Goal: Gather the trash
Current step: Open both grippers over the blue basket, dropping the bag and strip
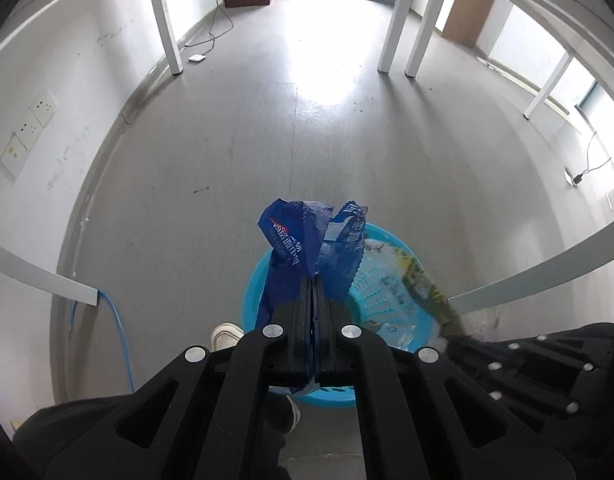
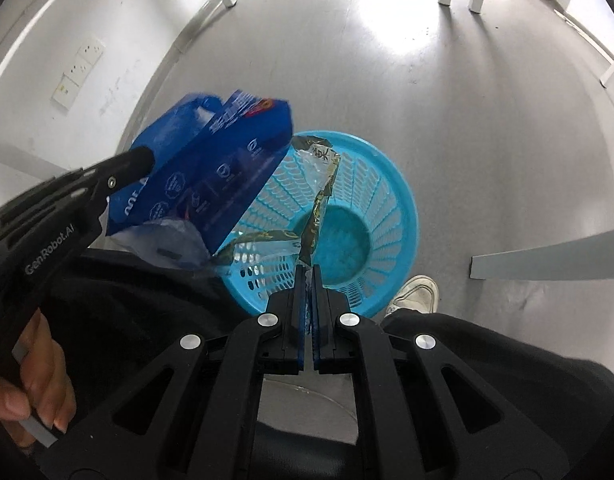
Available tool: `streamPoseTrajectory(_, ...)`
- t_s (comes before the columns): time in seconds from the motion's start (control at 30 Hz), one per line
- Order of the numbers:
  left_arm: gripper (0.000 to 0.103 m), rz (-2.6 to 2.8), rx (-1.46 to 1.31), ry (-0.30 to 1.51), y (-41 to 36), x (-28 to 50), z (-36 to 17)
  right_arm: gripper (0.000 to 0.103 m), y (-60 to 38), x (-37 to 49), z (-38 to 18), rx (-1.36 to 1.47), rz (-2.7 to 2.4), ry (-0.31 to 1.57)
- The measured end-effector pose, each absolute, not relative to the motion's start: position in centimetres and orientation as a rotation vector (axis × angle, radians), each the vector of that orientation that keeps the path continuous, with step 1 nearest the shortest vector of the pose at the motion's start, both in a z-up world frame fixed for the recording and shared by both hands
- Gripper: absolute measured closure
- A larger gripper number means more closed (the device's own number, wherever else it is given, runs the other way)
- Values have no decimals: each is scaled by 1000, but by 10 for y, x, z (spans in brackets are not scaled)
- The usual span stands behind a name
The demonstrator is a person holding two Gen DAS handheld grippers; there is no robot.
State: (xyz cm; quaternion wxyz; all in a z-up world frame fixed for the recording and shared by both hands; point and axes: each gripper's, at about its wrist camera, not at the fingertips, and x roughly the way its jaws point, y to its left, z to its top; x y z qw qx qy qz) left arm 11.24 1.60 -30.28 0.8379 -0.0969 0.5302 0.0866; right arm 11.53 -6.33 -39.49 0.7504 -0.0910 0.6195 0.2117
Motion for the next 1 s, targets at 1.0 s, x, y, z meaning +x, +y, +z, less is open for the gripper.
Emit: streamPoseTrajectory(1.0,66,220,-282,1147,33,122,-319,74,-57,129,-413,-138,457,1394)
